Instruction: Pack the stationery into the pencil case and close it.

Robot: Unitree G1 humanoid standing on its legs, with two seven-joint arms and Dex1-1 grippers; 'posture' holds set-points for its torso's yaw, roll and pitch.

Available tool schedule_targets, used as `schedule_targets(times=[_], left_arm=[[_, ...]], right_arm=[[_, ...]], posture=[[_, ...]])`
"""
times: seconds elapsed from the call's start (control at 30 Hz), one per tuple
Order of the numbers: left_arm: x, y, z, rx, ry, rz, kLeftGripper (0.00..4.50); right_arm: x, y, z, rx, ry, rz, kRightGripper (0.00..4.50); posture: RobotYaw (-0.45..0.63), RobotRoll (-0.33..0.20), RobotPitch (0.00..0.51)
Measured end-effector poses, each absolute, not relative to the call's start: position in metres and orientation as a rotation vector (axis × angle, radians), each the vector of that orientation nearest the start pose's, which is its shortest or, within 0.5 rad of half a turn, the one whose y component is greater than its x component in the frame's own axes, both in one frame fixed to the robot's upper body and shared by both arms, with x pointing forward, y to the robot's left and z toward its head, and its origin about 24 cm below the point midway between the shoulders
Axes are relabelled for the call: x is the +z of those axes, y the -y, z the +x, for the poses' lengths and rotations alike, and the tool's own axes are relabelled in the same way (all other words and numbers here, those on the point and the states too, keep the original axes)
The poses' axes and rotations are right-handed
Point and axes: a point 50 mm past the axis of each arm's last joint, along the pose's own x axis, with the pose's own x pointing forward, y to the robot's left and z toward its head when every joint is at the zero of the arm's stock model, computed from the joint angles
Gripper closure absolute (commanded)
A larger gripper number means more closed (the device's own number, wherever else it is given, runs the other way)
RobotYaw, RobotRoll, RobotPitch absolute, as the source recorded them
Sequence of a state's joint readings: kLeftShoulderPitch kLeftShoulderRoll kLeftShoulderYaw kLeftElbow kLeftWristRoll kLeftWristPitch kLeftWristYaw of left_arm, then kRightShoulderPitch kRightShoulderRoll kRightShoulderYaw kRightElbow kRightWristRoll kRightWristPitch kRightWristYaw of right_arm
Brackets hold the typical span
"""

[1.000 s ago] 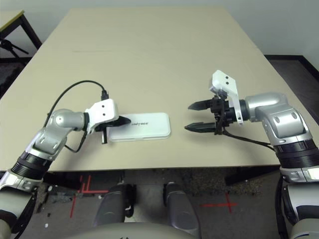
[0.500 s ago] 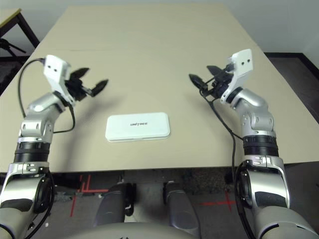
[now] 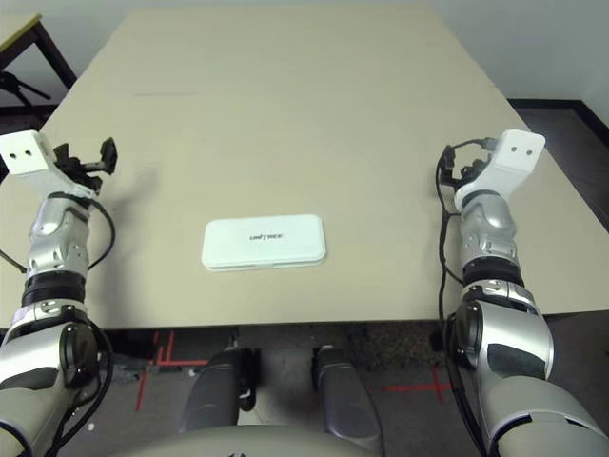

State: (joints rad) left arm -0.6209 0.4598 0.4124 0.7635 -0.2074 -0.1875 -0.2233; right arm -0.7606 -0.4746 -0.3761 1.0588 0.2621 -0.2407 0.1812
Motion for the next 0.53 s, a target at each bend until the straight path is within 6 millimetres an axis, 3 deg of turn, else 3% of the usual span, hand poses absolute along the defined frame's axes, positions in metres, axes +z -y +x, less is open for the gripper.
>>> schedule_targets(times=[0.53], left_arm=[[0.123,-0.314,0.338,0.233,0.191,0.020,0.03]], right_arm=[[0.130,0.305,0.363,-0.224,0.188,0.067,0.00]], posture=[[-0.01,0.000,0.144]])
